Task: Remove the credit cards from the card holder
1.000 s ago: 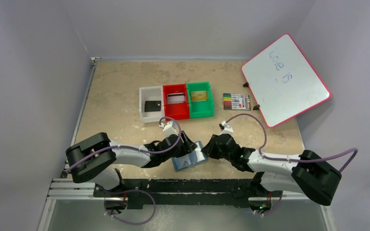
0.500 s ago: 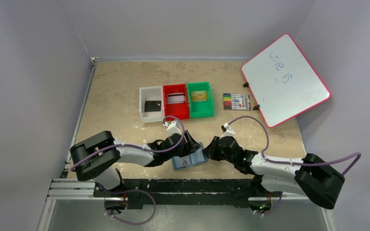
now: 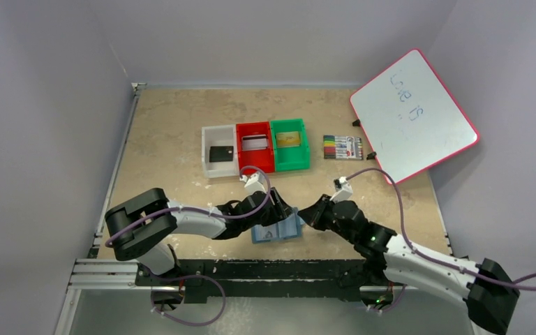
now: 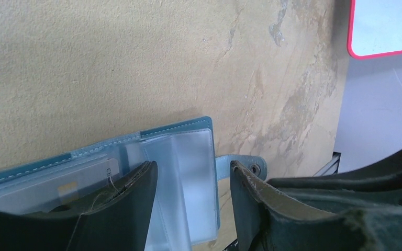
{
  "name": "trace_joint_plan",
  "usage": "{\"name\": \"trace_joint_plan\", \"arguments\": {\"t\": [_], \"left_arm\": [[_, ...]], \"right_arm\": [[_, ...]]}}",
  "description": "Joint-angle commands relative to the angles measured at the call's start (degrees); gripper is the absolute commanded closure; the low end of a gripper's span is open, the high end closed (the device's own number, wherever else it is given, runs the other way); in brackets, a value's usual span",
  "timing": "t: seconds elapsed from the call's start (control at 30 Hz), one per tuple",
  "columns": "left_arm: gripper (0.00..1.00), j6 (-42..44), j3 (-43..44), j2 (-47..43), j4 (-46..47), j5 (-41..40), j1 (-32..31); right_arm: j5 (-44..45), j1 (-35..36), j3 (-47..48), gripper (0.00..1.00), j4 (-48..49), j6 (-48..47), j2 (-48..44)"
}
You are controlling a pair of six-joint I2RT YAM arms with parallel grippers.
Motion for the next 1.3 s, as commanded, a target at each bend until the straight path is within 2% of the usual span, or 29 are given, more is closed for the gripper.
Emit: {"name": "trace_joint_plan", "arguments": {"t": [0.0, 0.17, 0.4, 0.43, 0.5, 0.6, 0.63, 0.7, 0.77, 0.97, 1.1, 1.27], "left_arm": [[0.47, 0.9, 2.4, 0.2, -0.4, -1.0, -0.4], [0.47, 1.2, 3.0, 0.1, -1.6, -1.6, -0.4], [0.47, 1.0, 3.8, 0.7, -1.3, -1.4, -0.5], [0.47, 0.9, 3.9, 0.8, -1.3, -1.5, -0.5], [0.47, 0.9, 4.1, 0.9, -1.3, -1.4, -0.5], [0.47, 0.7, 4.0, 0.7, -0.9, -1.2, -0.7], [0.47, 0.5, 3.8, 0.6, -0.6, -1.3, -0.7], [0.47, 0.2, 3.5, 0.4, -0.2, -1.2, -0.9], [0.47, 0.0, 3.5, 0.3, 0.0, -1.3, -0.9], [0.48, -0.4, 2.9, -0.6, -0.3, -2.0, -1.2], [0.49, -0.8, 2.4, -1.4, -0.2, -2.5, -1.2], [0.49, -1.3, 2.4, -1.5, 1.3, -1.6, -1.5]], "right_arm": [[-5.3, 0.2, -5.6, 0.88, 6.3, -1.6, -8.9], [-8.7, 0.2, -5.7, 0.94, 5.4, -4.0, -11.8], [-15.7, 0.1, -4.0, 0.94, 9.1, -9.5, -5.5], [-15.6, 0.1, -3.7, 0.91, 9.0, -9.5, -4.0], [-15.3, 0.1, -3.5, 0.73, 9.5, -9.6, -1.7], [-15.3, 0.2, -4.1, 0.66, 12.4, -9.2, -0.1], [-15.4, 0.1, -4.1, 0.66, 13.4, -9.1, 0.1], [-15.9, 0.2, -4.1, 0.75, 15.4, -8.9, 0.6], [-17.0, 0.2, -4.2, 0.78, 17.9, -9.2, 0.9], [-15.7, 0.1, -3.7, 0.73, 13.2, -5.5, -0.1], [-13.6, 0.2, -4.0, 0.73, 9.5, -2.3, -1.6], [-9.4, 0.2, -3.4, 0.76, 3.9, -0.2, 1.0]]}}
